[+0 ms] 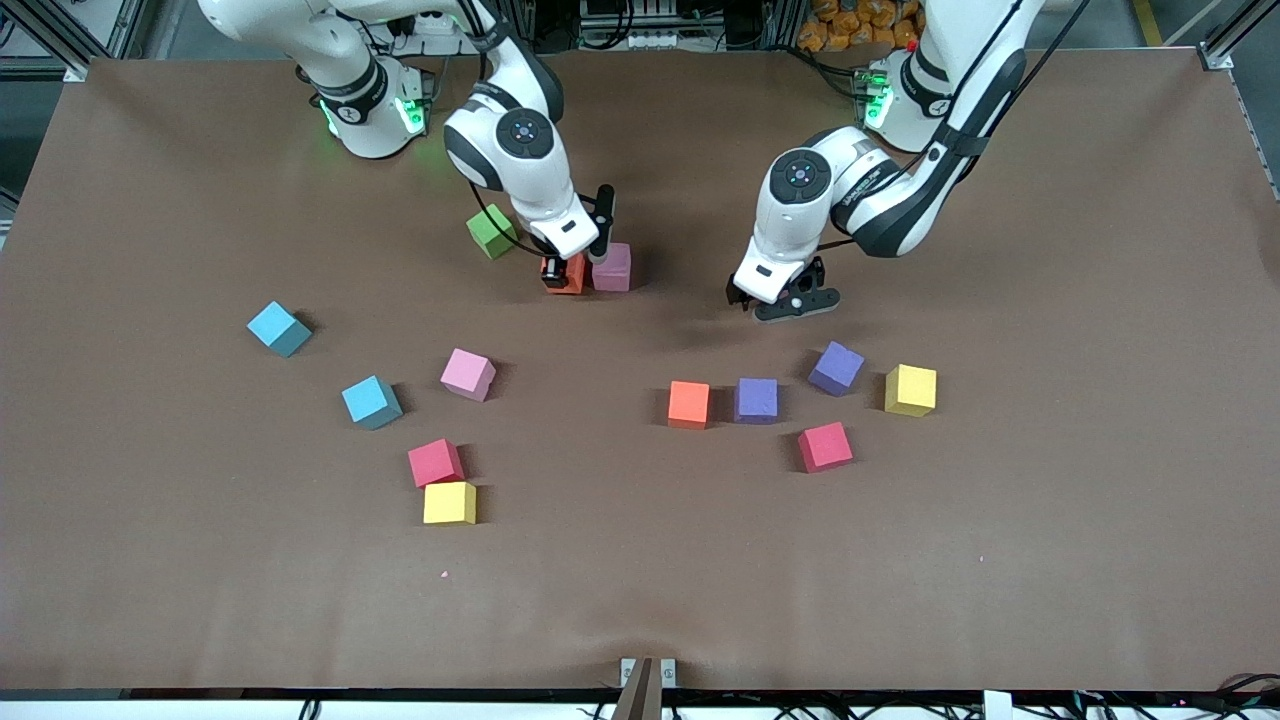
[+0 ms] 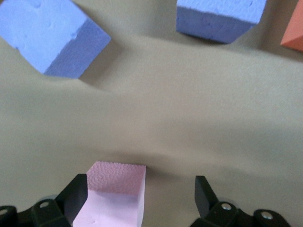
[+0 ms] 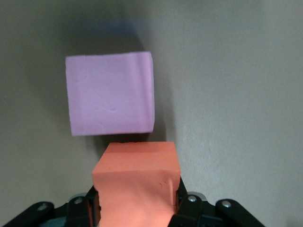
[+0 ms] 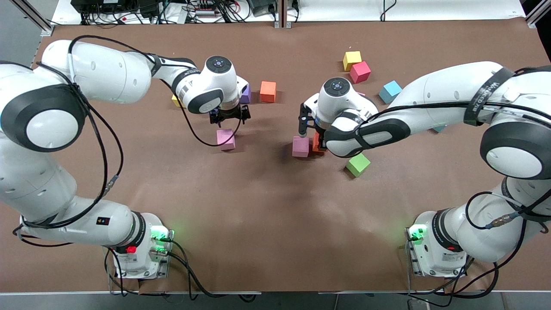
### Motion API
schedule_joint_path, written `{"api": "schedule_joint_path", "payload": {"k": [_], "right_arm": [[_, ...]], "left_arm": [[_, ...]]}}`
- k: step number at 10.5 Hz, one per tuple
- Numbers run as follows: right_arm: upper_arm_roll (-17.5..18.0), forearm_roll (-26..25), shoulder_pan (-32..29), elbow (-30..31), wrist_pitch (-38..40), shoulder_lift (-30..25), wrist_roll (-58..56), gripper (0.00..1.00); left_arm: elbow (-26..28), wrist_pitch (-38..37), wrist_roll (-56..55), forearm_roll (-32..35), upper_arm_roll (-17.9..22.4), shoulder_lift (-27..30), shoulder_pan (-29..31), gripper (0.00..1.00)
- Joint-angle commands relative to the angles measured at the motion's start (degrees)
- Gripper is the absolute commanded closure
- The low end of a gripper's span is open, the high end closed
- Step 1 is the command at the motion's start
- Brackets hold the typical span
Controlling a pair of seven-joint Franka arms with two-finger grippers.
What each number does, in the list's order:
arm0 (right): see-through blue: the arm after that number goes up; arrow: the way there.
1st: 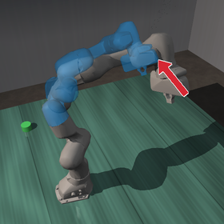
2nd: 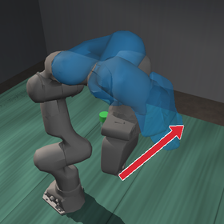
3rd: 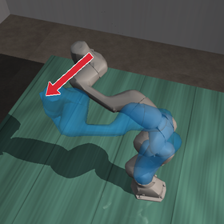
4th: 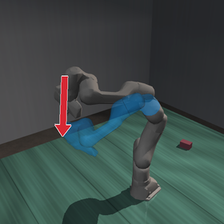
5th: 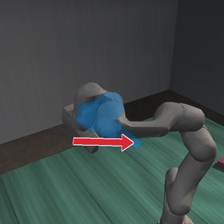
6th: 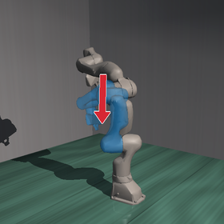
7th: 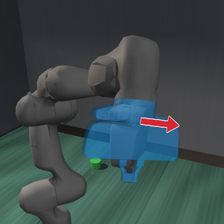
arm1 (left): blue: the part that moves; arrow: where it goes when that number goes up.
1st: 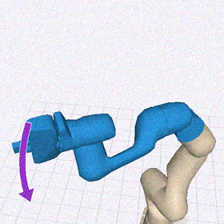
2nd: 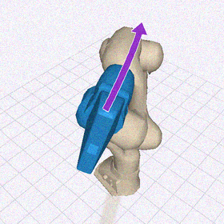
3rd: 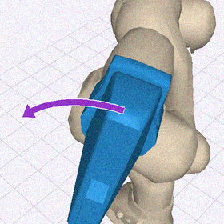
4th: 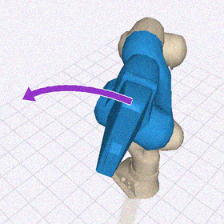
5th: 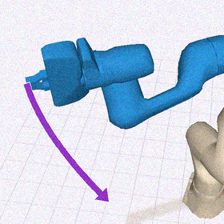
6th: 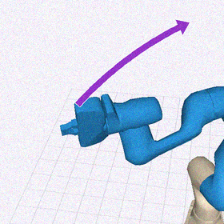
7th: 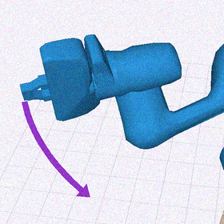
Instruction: Form number 2 with 11 blocks
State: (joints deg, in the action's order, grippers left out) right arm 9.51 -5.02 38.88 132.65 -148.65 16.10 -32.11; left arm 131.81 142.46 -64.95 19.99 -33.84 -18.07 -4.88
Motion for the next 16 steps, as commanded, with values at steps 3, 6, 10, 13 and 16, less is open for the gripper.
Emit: {"api": "schedule_joint_path", "payload": {"k": [3, 6, 10, 13, 16], "right_arm": [[-0.2, -1.0, 3.0, -1.7, 0.4, 2.4, 3.9, 0.71], [-0.2, -1.1, 3.5, -2.3, 0.4, 3.1, 3.9, 0.70], [-0.2, -1.0, 3.6, -2.7, 0.4, 3.5, 4.0, 0.69], [-0.3, -1.0, 3.6, -3.2, 0.9, 3.6, 4.0, 0.00], [-0.3, -1.0, 3.1, -3.3, 4.8, 1.6, 4.0, 0.00]], "left_arm": [[5.2, 0.4, -0.6, 0.6, -11.6, 2.2, 14.3, 0.00], [4.8, 0.5, -0.9, 0.6, -11.7, -0.6, 14.5, 0.00], [4.4, 1.4, -0.9, 1.1, -11.7, -4.3, 13.8, 0.00], [3.9, 1.3, -1.0, 1.2, -11.7, -4.8, 13.8, 0.48], [0.0, -1.9, -3.3, 0.3, -11.8, -4.5, 14.2, 0.65]]}}
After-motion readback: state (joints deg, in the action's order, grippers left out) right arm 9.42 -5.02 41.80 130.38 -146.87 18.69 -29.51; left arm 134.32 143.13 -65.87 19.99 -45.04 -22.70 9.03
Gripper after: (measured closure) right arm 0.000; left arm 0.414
